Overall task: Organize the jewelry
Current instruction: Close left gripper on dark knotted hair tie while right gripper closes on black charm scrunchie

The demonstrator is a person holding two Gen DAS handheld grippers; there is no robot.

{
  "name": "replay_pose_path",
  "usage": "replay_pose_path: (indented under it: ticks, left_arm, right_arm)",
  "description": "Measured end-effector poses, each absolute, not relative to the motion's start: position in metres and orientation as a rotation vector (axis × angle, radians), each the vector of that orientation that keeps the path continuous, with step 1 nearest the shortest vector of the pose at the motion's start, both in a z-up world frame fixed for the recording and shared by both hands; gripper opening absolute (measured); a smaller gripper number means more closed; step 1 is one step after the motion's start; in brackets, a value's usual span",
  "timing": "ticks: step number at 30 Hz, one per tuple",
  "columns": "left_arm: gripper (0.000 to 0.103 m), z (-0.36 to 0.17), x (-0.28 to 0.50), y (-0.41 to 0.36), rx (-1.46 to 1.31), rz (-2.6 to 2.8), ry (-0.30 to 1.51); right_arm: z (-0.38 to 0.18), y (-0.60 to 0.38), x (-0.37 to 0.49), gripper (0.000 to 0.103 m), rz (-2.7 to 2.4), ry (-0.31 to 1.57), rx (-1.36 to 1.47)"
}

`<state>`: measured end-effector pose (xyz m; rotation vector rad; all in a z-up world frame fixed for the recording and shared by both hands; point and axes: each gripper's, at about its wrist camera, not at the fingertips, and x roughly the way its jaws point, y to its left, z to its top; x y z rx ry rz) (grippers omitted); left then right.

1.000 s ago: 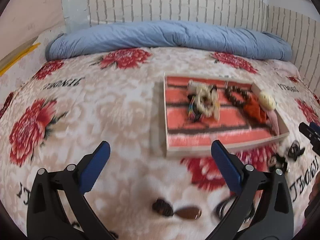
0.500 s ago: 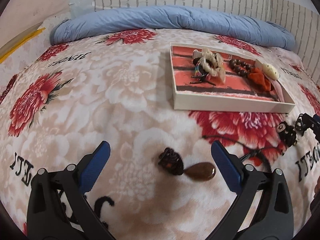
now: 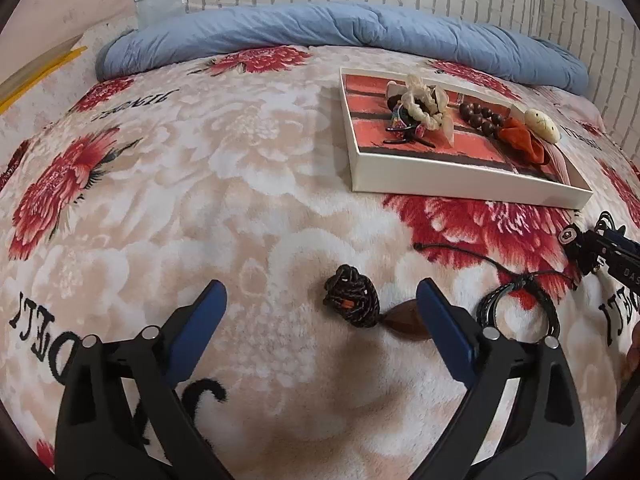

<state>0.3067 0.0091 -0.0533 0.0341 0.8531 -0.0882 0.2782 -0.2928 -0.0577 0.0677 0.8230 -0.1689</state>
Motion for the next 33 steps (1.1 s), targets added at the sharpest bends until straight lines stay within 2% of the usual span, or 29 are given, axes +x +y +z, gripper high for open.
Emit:
replay_pose_path:
  ticks: [3, 11, 14, 16, 20, 22, 27, 33]
  left_arm:
    - [0.082, -0.059, 0.31, 0.011, 0.018, -0.101, 0.88]
    - [0.073, -0.063, 0.311, 0.013, -0.005, -0.11, 0.888]
    - [0.069, -0.064, 0.312, 0.012, 0.004, -0.108, 0.891]
    - [0.059, -0.064, 0.313, 0.013, -0.002, -0.112, 0.893]
    - [0.05, -0.063, 0.313, 0.012, -0.008, -0.133, 0.891]
    - [0.041, -0.063, 0.311, 0.011, -0.003, -0.147, 0.887]
    - [0.032, -0.064, 0.311, 0.007, 0.013, -0.153, 0.887]
    - [0.026, -0.064, 0.312, 0.006, 0.016, -0.157, 0.886]
  right_arm:
    - [-0.062, -0.294, 0.282, 0.053, -0.17, 0.839, 0.076]
    - [-0.067, -0.29, 0.292, 0.044, -0.156, 0.866, 0.068]
    - [-0.07, -0.291, 0.294, 0.044, -0.152, 0.874, 0.079]
    - [-0.07, -0.291, 0.294, 0.043, -0.15, 0.876, 0.086]
    - [-0.071, -0.292, 0.294, 0.043, -0.15, 0.877, 0.086]
    - [-0.072, -0.292, 0.294, 0.043, -0.148, 0.878, 0.089]
    - [-0.074, -0.293, 0.295, 0.042, -0.145, 0.881, 0.093]
    - [-0.074, -0.29, 0.296, 0.028, -0.124, 0.88, 0.088]
